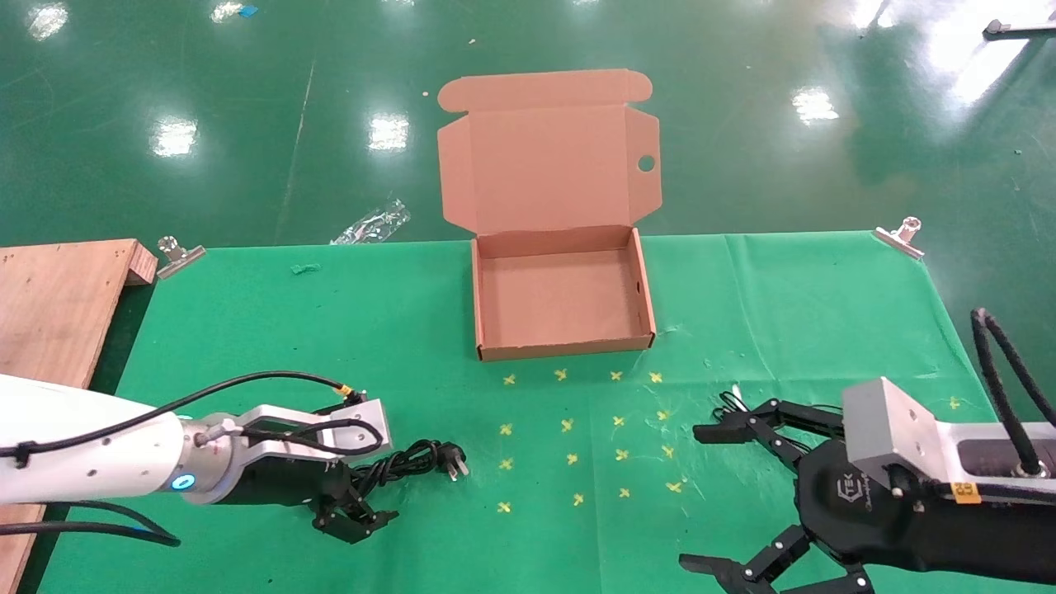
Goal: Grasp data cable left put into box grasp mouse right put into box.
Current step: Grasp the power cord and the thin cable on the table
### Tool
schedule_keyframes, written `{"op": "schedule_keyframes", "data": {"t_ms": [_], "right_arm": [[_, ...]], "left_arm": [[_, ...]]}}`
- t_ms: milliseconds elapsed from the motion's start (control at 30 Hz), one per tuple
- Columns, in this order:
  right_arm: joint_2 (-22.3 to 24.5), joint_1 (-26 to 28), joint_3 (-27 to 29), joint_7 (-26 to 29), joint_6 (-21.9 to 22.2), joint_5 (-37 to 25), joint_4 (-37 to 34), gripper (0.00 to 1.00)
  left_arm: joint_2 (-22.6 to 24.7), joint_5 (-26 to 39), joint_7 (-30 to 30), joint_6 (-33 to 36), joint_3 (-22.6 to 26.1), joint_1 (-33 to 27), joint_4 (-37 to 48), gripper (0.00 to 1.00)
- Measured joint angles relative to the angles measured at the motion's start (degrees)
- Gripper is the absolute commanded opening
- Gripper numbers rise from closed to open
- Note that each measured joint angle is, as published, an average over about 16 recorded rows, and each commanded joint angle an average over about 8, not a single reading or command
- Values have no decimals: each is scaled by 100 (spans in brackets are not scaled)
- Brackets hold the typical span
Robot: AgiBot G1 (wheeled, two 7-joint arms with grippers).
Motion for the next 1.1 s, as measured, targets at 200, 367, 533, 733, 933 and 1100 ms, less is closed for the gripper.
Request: {"op": "schedule_keyframes", "data": {"t_ms": [200, 367, 533, 733, 933, 1100], "right_arm": [[102, 71, -138, 232, 63, -446, 35, 100], [78, 266, -349, 395, 144, -1134, -107, 100], [-174, 583, -635, 366, 277, -2004, -581, 100], [-737, 1086, -965, -59, 488, -2955, -1584, 100], [-1350, 1571, -1191, -677, 695, -3524, -2785, 100], [-1729, 1876, -1289, -1142, 892, -3764, -3622, 100]], "left_arm": [[102, 238, -140, -65, 63, -7, -1, 100], [145, 329, -193, -69, 91, -25, -4, 100], [156, 345, -208, -59, 98, -33, -5, 100], [156, 347, -210, -58, 98, -34, -5, 100], [156, 347, -210, -58, 98, -34, -5, 100], [157, 347, -210, -58, 99, -34, -5, 100]]}}
